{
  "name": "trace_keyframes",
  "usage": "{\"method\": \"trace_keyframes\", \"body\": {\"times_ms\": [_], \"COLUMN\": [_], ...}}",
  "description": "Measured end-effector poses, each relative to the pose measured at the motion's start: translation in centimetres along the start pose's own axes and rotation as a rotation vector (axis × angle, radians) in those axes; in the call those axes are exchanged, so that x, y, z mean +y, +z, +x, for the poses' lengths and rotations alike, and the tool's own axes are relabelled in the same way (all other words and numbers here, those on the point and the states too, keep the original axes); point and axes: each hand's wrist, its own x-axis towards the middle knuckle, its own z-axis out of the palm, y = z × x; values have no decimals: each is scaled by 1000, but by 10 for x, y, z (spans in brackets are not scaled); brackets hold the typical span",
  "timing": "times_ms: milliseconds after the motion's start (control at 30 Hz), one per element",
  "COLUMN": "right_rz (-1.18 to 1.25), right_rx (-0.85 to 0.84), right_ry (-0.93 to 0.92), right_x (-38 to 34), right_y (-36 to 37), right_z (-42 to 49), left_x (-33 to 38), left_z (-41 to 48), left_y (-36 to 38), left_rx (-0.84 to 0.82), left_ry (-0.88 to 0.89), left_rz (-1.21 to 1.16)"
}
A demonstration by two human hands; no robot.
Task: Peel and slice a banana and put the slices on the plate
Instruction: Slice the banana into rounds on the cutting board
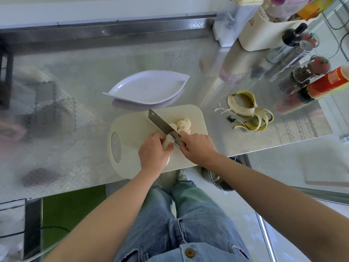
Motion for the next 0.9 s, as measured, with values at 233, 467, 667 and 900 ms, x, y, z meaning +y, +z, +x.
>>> {"method": "trace_keyframes", "body": {"times_ms": [233, 467, 667, 900], "right_rz": [21, 80, 104, 64], "right_rx": [1, 77, 124, 66], "right_ry": [8, 103, 55, 31], "right_x": [4, 14, 7, 5], "right_y": [-1, -11, -24, -23], "right_z": [0, -3, -6, -4], "left_x": [0, 3, 4, 6], "left_z": [0, 3, 6, 6], "left_y": [0, 1, 1, 0], "left_rx": [2, 16, 27, 17], "left_ry": [10, 44, 51, 33], "left_rz": [11, 16, 14, -2]}}
